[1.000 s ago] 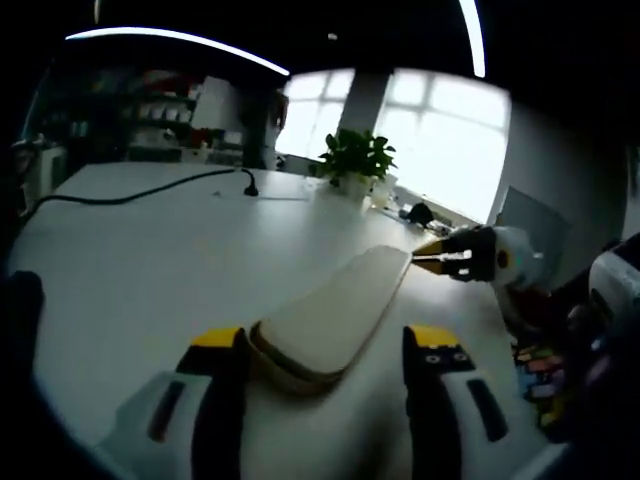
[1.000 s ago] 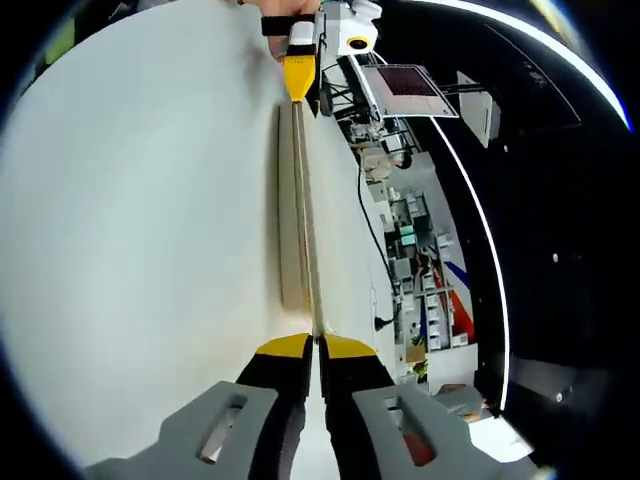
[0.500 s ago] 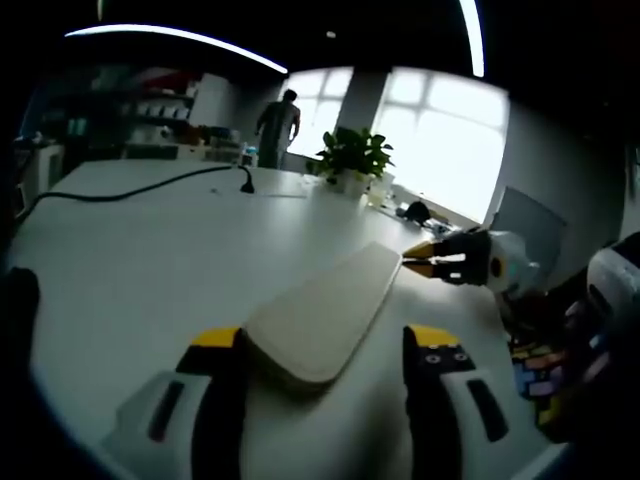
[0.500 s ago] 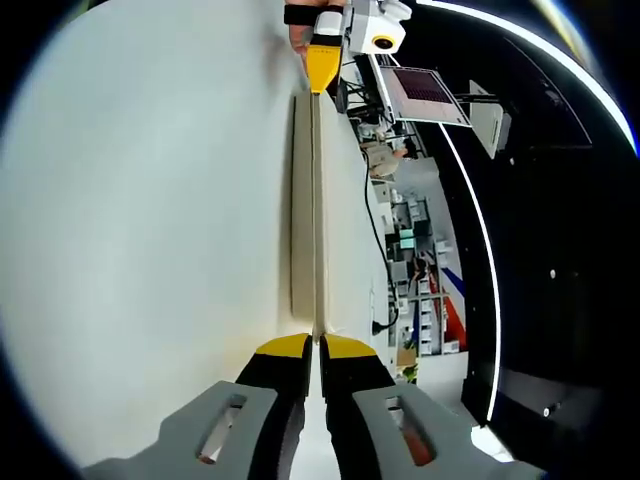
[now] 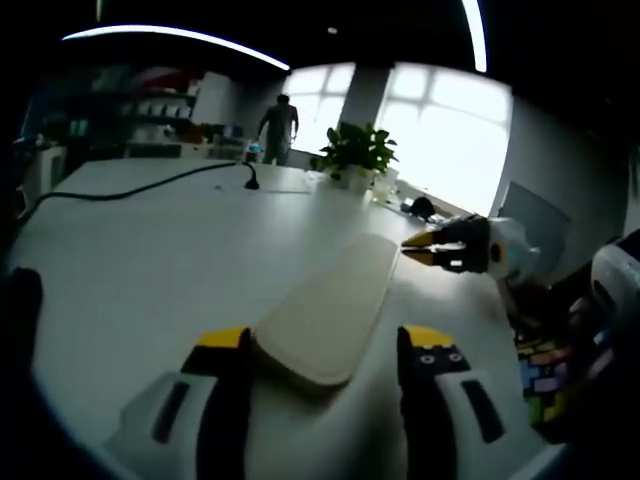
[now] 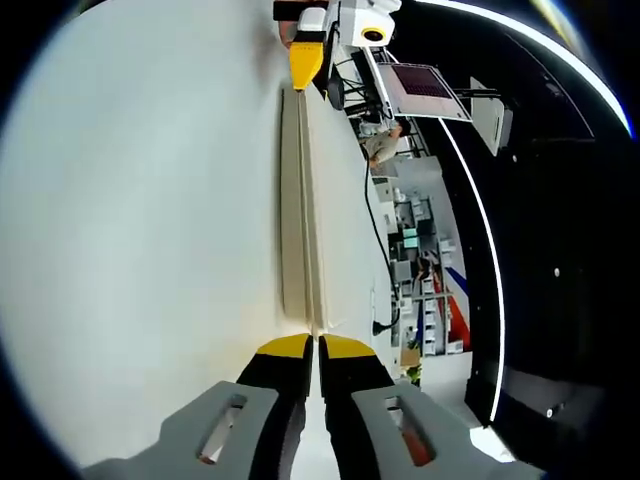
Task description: Arrange the utensils inside the cutlery case until each visible utensil rests in its matching compartment.
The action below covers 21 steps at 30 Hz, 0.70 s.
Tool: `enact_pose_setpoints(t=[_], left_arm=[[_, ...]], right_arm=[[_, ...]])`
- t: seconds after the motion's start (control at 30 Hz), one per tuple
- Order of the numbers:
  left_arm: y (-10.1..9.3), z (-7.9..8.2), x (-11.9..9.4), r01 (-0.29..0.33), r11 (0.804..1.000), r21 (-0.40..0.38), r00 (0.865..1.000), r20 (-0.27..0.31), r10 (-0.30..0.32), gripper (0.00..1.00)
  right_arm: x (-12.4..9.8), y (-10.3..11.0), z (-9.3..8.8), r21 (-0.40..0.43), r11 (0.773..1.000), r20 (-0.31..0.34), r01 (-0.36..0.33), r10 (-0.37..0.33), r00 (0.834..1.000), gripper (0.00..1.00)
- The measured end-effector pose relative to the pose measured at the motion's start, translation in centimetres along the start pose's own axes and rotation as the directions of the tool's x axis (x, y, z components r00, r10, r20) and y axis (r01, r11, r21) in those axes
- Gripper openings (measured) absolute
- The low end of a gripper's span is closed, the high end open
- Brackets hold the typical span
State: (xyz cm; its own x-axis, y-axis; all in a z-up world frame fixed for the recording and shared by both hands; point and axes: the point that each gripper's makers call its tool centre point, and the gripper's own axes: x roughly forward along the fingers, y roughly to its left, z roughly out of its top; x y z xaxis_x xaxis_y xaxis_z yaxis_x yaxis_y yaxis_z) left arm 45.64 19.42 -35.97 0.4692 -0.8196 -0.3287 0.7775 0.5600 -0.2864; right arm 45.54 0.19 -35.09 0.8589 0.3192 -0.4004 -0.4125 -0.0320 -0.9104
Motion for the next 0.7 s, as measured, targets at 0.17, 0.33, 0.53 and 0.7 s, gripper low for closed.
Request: enact_pose_setpoints(t=[0.17,0.33,0.53,0.7], left_arm=[[0.1,0.0,0.0,-0.003,1.0,0.002,1.0,-0.001,0.003,0.61],[0.1,0.0,-0.1,-0.007,1.0,0.005,1.0,-0.001,0.007,0.61],[0.1,0.0,-0.2,-0.006,1.0,0.008,1.0,0.001,0.006,0.63],[0.5,0.3,-1.0,-0.029,0.999,0.04,1.0,-0.004,0.029,0.63]], right_arm=[[0.0,0.1,0.1,0.003,1.0,-0.002,-0.01,0.01,1.0,0.02],[0.0,0.2,0.1,0.018,1.0,0.003,-0.024,0.024,1.0,0.03],[-0.4,0.2,0.0,0.095,0.993,0.028,-0.067,0.065,0.998,0.06],[-1.7,-0.8,0.6,0.266,0.949,0.129,-0.166,0.136,0.982,0.08]])
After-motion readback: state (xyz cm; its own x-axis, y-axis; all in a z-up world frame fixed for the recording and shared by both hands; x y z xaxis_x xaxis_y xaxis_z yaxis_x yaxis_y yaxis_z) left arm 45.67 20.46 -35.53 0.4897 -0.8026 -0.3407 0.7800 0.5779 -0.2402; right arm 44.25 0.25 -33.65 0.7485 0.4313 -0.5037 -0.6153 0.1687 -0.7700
